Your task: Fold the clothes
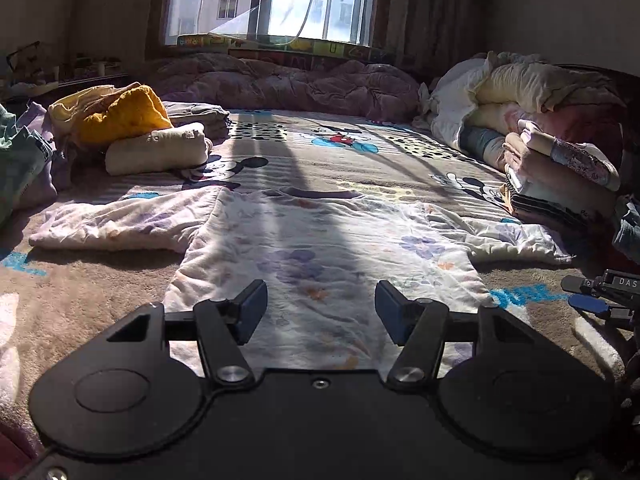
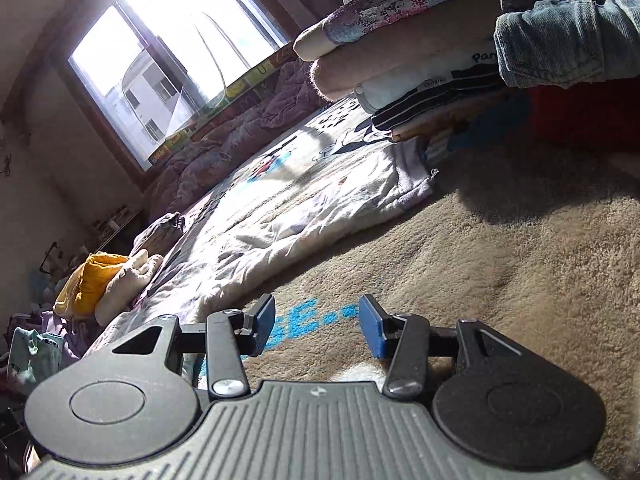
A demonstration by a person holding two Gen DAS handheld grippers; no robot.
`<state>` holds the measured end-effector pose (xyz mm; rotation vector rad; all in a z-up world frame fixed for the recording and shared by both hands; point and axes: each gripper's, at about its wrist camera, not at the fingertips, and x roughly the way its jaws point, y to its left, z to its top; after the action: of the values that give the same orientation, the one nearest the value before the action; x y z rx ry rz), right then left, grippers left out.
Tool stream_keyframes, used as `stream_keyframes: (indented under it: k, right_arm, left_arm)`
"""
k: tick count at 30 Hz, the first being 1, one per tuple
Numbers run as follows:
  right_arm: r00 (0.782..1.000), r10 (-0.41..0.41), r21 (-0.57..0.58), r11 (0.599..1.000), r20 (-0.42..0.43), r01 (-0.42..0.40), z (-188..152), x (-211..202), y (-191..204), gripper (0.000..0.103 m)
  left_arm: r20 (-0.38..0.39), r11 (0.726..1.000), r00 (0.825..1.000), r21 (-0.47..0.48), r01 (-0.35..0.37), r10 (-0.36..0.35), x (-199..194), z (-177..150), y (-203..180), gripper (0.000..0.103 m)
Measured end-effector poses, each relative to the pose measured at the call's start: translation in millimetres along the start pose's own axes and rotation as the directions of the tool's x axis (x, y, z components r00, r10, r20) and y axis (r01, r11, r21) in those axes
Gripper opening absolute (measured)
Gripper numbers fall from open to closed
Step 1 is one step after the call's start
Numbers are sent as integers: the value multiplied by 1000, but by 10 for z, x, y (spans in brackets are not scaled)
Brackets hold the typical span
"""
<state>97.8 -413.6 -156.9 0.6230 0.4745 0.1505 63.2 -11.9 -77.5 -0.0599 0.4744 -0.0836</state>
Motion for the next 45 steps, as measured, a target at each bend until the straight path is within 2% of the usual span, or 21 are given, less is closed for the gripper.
stream_keyframes:
  k: [3,5,6,8,11,15,18,21,24,27,28,33,36,40,42,45]
  right_arm:
    - [996,76,-60,995,-45,-79,-156,-132,301,48]
    - [990,121,-90,988,-71,-128,-279,-214,509,48]
    - [989,119,-93,988,-91,-127,-341,-224,569,48]
    - [985,114,-98,987,-129,-127,-463,-245,689,48]
    - [975,101,-91,989,-198,-121,-636,-230,804,49]
    - [974,83,-129,985,-211,-112,-747,-276,911,50]
    - [976,74,-130,986,-205,-103,-786,-300,894,50]
    - [977,77,-158,981,-198,-110,-820,-287,884,50]
    - [977,85,-195,973,-194,-123,-852,-290,902,53]
    - [972,121,-202,966,-200,-162,-863,-260,902,64]
    - [968,139,-204,962,-211,-183,-858,-242,909,71]
    - [966,136,-256,947,-219,-192,-864,-204,960,72]
    - [965,149,-261,944,-216,-204,-865,-181,954,72]
    - [964,187,-210,951,-190,-226,-869,-168,882,72]
    - [963,204,-189,953,-174,-236,-879,-158,851,72]
    - [966,201,-203,951,-162,-232,-902,-152,871,73]
  left_arm:
    - [-1,996,996,-23,-84,84,-80,-125,209,60]
    - [-54,993,993,-56,-104,101,-47,-274,294,60]
    - [-85,991,990,-72,-114,108,-22,-356,335,60]
    - [-116,994,988,-19,-108,105,90,-561,330,61]
    - [-115,993,987,21,-112,114,72,-575,272,63]
    - [-96,996,992,-18,-83,81,4,-467,294,63]
    - [-81,999,996,2,-39,39,-11,-397,212,63]
    - [-96,996,995,75,46,-39,40,-259,-23,68]
    - [-128,977,984,159,141,-121,140,-75,-342,68]
    - [-123,929,976,305,209,-179,259,142,-819,68]
    - [-124,905,972,358,230,-198,316,227,-1004,69]
    - [-198,776,949,548,313,-244,749,546,-1925,69]
    - [-248,700,932,615,363,-266,1002,633,-2432,69]
    - [-313,600,910,684,416,-273,1317,601,-3093,68]
    - [-339,540,901,721,433,-270,1440,526,-3347,67]
    - [-346,410,910,813,413,-230,1585,288,-3714,65]
